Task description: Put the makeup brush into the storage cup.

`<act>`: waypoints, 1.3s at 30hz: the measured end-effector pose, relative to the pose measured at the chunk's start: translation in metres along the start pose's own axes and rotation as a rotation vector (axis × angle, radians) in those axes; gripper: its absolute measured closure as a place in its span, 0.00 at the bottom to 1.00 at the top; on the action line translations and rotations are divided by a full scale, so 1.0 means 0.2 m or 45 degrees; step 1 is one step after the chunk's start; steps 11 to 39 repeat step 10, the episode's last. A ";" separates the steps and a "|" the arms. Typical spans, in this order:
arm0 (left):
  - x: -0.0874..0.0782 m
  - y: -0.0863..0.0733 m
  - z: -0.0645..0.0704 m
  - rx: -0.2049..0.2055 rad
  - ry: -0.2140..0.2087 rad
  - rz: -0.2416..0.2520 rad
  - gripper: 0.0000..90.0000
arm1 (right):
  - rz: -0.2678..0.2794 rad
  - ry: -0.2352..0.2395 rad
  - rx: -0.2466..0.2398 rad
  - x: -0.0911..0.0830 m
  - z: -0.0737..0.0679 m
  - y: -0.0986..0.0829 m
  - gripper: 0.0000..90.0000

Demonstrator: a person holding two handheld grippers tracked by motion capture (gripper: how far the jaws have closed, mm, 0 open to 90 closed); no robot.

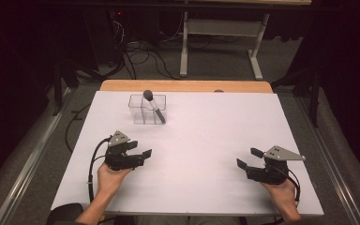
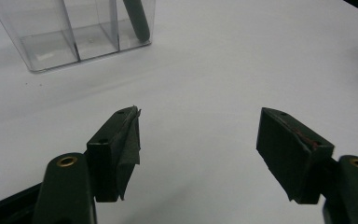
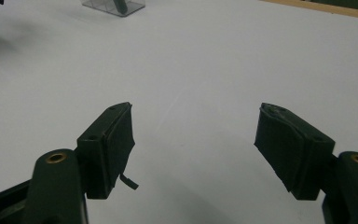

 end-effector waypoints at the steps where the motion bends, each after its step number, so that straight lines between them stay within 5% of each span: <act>1: 0.00 0.00 0.00 0.000 0.001 0.000 0.34 | -0.001 0.000 -0.002 0.00 0.00 0.00 0.33; 39: 0.00 0.00 0.00 -0.004 0.005 0.006 0.34 | -0.002 0.001 0.001 0.00 0.00 0.00 0.33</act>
Point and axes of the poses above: each handheld gripper's, and its own axes: x roughly forward along the jaws, y roughly out of its top, z roughly to its right, the point moved 3 cm from there along x, roughly forward along the jaws, and after that the axes turned 3 degrees about -x, right-handed, at the moved point
